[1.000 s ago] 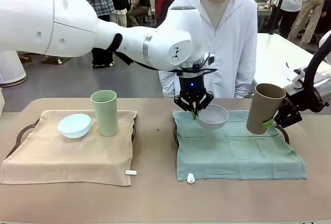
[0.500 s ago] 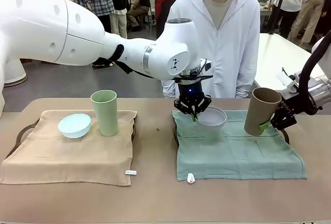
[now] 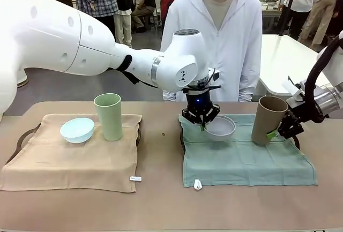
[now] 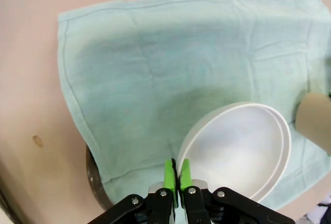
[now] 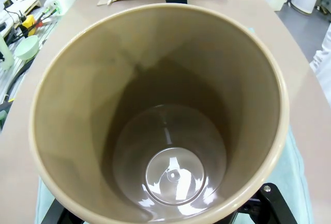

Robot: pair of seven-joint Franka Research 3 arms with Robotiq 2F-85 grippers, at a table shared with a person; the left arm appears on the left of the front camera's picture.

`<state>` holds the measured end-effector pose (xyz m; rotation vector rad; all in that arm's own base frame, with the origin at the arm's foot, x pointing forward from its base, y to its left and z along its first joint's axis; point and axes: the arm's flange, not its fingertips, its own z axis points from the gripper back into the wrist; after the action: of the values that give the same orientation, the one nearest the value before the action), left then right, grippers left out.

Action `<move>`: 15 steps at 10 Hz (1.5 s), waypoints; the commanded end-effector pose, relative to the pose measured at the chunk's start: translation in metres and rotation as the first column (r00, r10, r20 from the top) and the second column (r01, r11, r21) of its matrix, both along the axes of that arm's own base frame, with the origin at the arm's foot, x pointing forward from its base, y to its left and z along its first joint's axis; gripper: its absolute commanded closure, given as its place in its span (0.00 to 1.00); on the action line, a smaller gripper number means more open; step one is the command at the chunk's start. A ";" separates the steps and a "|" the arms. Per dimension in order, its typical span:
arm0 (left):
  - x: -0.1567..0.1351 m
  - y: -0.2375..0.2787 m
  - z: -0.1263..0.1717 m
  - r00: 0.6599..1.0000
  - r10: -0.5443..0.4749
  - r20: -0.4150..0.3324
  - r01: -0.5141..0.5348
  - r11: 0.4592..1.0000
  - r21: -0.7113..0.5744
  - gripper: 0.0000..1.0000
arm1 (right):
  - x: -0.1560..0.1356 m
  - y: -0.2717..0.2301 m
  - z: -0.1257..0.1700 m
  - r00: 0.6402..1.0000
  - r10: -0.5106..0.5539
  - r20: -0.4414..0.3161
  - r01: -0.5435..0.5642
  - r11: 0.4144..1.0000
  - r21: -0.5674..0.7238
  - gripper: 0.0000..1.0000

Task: Set up a tray with a mat and arrange the tableware.
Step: Place the Picnic Bowl and Reusable plastic cup back onto the Handle tray in front of the human's position.

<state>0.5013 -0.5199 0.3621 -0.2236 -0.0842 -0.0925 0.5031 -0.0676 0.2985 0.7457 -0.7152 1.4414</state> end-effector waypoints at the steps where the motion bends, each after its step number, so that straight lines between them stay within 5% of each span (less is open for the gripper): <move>1: 0.002 0.004 -0.006 1.000 -0.013 -0.012 0.014 1.000 0.005 0.96 | 0.007 0.001 -0.006 0.999 -0.012 0.035 0.011 1.000 0.022 0.19; 4: 0.003 0.003 -0.014 0.999 -0.007 -0.040 0.008 1.000 0.020 0.96 | 0.006 -0.002 -0.006 1.000 -0.015 0.023 0.015 1.000 0.015 0.19; 5: 0.004 0.003 -0.013 0.999 -0.009 -0.042 0.010 1.000 0.022 0.68 | 0.006 -0.003 -0.006 1.000 -0.014 0.022 0.014 1.000 0.014 0.00; 7: 0.002 0.005 -0.010 0.998 -0.011 -0.054 0.013 0.999 0.033 0.09 | 0.005 -0.005 0.000 1.000 -0.023 0.022 0.023 1.000 -0.016 0.00; 8: 0.001 0.008 -0.003 0.998 -0.005 -0.060 0.007 0.999 0.032 0.17 | 0.003 -0.006 0.008 1.000 -0.027 0.000 0.027 0.998 -0.053 0.00; 9: 0.001 0.011 0.002 0.998 -0.004 -0.061 0.005 1.000 0.024 0.00 | 0.001 -0.010 0.014 0.999 -0.030 -0.020 0.028 0.996 -0.086 0.00; 11: -0.002 0.020 0.014 0.998 0.002 -0.058 -0.002 1.000 0.012 0.00 | -0.002 -0.023 0.028 0.996 -0.060 -0.071 0.049 0.988 -0.147 0.00; 12: -0.006 0.025 0.023 0.998 -0.001 -0.056 0.001 1.000 -0.005 0.35 | -0.004 -0.030 0.035 0.988 -0.108 -0.111 0.086 0.978 -0.187 0.00; 14: -0.020 0.026 0.047 0.999 -0.038 -0.032 0.036 0.998 -0.051 0.15 | -0.007 -0.029 0.053 0.953 -0.244 -0.181 0.179 0.932 -0.314 0.00; 15: -0.029 0.029 0.062 0.998 -0.063 -0.010 0.063 0.997 -0.042 0.18 | -0.014 -0.019 0.071 0.928 -0.295 -0.226 0.198 0.907 -0.371 0.00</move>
<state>0.4910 -0.5076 0.4175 -0.2545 -0.0711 -0.1061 0.4982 -0.1060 0.3538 0.5584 -0.4129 1.2159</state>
